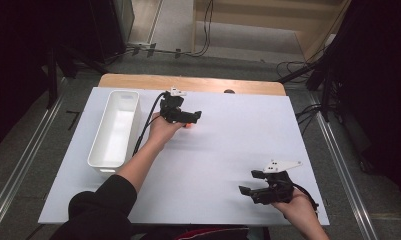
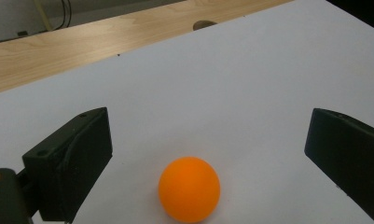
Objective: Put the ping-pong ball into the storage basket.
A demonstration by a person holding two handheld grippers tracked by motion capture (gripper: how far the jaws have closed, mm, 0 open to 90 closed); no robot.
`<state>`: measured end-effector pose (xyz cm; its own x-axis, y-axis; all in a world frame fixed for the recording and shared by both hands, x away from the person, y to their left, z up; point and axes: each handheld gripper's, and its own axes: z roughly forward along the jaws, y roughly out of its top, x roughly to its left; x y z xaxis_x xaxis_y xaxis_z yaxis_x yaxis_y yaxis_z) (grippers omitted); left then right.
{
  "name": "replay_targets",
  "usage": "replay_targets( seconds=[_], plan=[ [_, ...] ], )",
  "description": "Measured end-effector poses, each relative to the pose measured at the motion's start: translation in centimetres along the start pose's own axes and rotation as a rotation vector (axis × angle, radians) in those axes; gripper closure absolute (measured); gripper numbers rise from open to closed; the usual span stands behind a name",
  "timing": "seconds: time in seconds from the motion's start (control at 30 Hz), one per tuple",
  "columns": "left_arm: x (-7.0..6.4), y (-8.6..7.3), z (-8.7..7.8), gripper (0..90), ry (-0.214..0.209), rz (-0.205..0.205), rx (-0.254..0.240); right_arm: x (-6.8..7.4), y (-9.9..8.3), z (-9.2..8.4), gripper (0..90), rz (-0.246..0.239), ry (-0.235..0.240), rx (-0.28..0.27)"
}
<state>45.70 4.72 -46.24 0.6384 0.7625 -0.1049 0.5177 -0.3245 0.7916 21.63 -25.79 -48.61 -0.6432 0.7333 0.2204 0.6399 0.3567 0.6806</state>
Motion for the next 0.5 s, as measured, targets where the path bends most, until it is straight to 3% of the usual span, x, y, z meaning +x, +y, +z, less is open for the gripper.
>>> replay_targets(
  seconds=[0.17,0.5],
  plan=[
    [0.2,0.5,0.1,0.3,0.005,-0.017,-0.012,0.0,0.0,0.0,20.7,0.001,0.000,0.000],
    [0.0,1.1,0.6,0.4,0.001,-0.004,-0.012,0.0,0.0,0.0,20.7,0.001,0.000,0.002]
  ],
)
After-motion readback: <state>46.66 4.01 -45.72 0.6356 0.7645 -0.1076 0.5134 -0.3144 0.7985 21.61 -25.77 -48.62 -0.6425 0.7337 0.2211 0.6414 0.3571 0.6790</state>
